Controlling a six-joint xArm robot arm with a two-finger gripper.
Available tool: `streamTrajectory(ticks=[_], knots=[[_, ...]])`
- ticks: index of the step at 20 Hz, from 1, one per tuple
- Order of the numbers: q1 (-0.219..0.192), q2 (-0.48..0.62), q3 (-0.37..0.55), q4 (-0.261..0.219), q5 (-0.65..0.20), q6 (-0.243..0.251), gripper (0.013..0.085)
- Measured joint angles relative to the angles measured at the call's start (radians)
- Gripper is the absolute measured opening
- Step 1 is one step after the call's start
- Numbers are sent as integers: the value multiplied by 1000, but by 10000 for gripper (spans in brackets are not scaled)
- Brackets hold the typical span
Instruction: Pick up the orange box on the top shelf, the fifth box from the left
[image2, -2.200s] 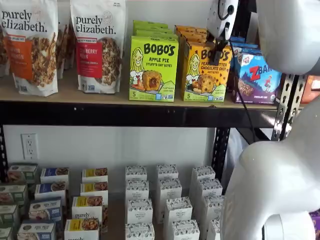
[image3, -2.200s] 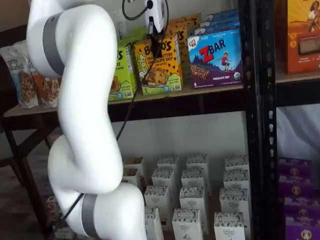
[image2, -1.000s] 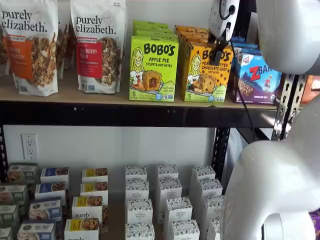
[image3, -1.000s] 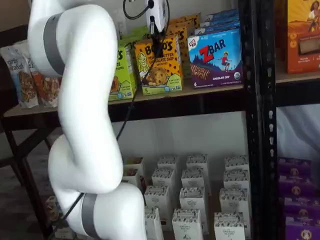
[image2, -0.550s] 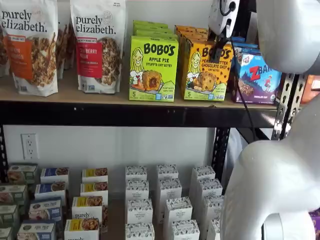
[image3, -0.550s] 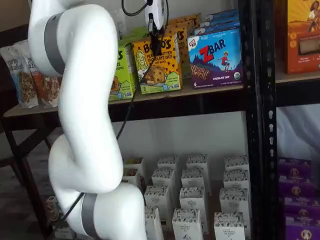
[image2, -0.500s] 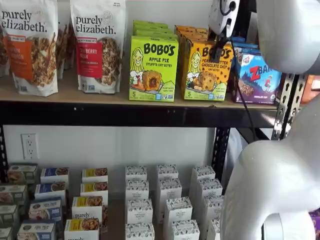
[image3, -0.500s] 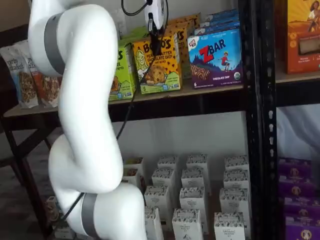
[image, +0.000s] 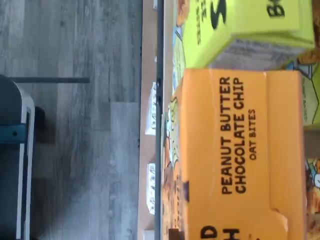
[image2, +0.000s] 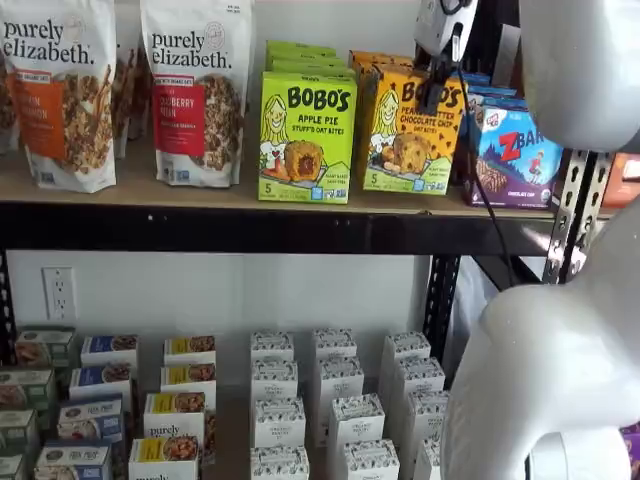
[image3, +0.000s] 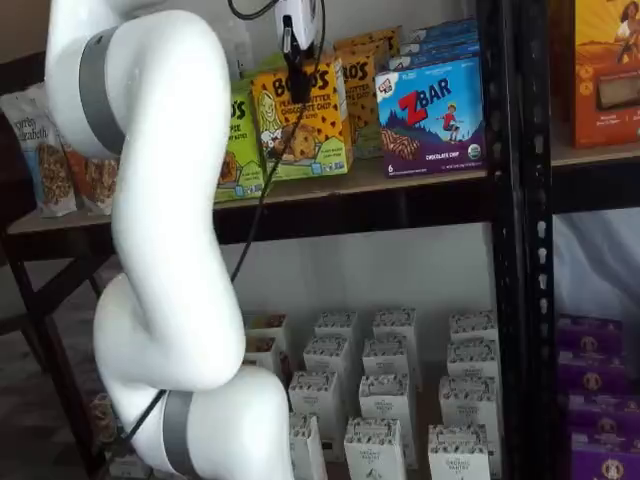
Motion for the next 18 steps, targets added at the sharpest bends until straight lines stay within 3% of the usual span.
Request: streamTrajectory(ticks=[10, 18], knots=[[22, -88, 43, -7, 28, 26, 290], [-4, -192, 125, -12, 48, 3, 290]])
